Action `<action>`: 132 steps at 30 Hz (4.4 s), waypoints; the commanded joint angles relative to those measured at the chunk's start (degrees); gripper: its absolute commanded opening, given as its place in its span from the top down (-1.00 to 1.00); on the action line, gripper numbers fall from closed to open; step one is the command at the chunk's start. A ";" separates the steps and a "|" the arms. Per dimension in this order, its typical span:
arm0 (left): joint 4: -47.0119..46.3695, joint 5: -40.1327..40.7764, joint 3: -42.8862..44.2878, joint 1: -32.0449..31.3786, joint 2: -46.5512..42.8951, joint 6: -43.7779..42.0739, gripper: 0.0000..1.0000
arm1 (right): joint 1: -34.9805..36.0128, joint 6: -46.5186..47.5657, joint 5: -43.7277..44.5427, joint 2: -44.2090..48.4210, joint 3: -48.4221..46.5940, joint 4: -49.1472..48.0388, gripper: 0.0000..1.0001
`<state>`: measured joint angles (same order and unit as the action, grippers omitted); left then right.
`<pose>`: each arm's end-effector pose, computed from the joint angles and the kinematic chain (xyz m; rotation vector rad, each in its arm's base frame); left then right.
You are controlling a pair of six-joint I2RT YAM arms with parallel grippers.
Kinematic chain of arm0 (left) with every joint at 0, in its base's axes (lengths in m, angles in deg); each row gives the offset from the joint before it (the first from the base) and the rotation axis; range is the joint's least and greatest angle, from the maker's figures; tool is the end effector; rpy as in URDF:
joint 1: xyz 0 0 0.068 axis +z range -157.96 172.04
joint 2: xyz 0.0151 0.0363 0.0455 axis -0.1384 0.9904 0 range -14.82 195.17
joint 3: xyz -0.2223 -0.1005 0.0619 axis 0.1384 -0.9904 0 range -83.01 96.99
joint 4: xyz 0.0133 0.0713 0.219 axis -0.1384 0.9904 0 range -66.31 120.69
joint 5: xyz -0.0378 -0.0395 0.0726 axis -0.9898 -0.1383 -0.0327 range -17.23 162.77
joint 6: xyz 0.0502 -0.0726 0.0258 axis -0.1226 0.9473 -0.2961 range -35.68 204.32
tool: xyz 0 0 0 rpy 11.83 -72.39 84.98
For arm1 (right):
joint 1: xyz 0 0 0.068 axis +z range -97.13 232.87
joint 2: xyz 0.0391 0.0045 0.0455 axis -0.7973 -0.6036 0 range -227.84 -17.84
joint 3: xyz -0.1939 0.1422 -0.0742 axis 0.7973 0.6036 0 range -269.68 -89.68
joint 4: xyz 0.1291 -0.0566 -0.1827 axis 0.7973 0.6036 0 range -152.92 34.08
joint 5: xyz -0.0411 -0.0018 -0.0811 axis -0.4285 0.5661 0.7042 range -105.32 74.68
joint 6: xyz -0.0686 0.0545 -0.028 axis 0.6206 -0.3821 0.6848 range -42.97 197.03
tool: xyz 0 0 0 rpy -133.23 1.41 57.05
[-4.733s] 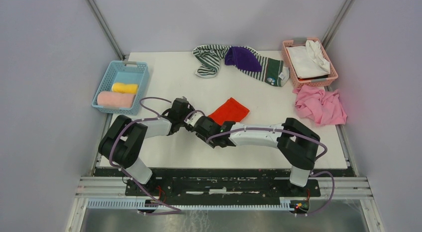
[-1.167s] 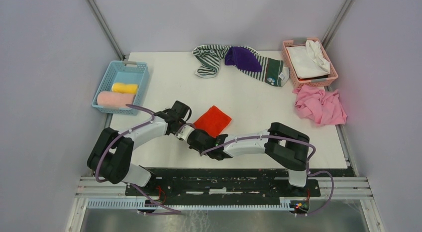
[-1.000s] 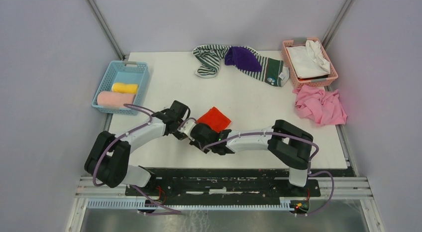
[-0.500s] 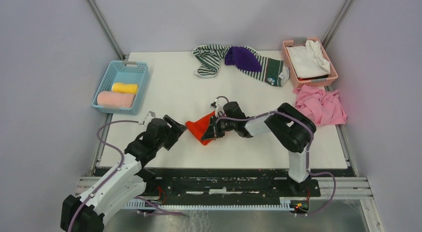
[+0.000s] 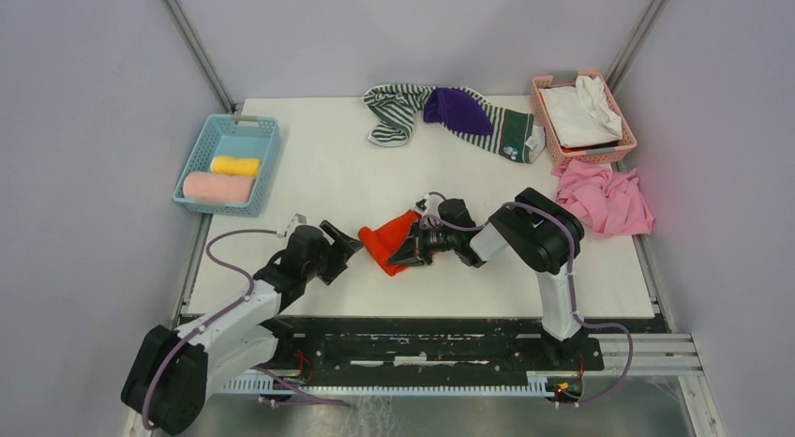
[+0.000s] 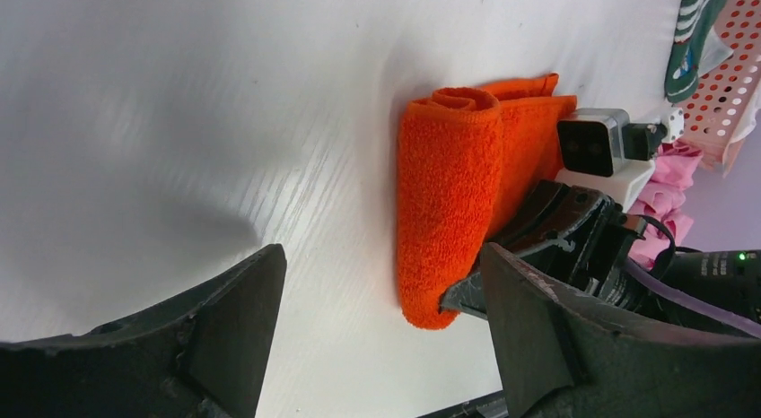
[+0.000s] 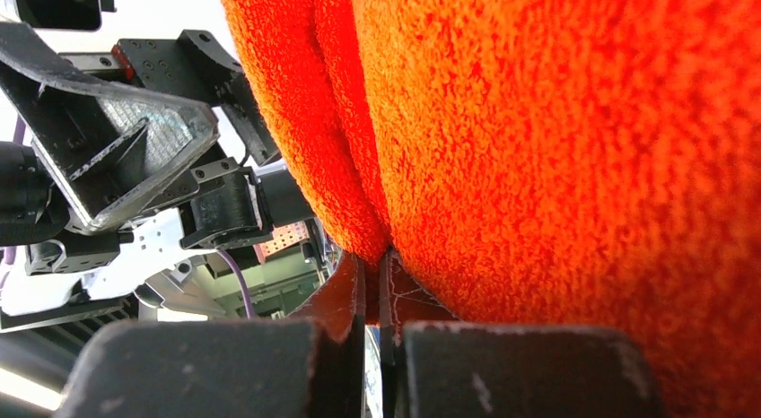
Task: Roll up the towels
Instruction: Roll the towel at the center of the board.
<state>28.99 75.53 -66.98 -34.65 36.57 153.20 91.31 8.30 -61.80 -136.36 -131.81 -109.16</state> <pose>0.1760 -0.0841 0.1270 -0.8944 2.2442 -0.7826 0.2423 0.2688 0.0686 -0.0565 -2.5715 -1.7930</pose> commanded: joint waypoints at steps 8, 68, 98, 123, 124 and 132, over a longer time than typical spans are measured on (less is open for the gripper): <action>-19.68 -5.59 4.73 0.73 21.79 -3.28 -0.31 | -1.18 3.08 -0.66 -1.62 1.59 5.12 0.99; 12.38 9.64 15.17 -5.16 8.41 -0.41 -0.10 | 13.89 43.03 22.99 17.47 -5.35 34.37 0.99; -20.75 -14.03 15.15 4.88 36.11 -1.96 -0.29 | -3.83 18.80 -5.83 2.46 -9.35 30.04 0.98; 1.54 -1.77 17.67 0.56 31.39 -0.07 0.52 | 26.55 61.93 63.94 22.54 -25.49 65.59 -0.05; 1.82 -1.56 17.66 0.44 31.05 0.12 0.52 | 27.48 62.51 64.81 21.24 -26.12 64.91 -0.06; 2.91 -0.74 17.01 0.07 28.75 0.53 0.52 | 31.28 65.14 71.94 10.92 -27.47 61.63 -0.12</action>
<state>28.03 71.95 -49.84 -34.19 66.65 152.76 122.00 71.27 2.88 -121.74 -156.82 -44.86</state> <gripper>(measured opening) 0.294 0.556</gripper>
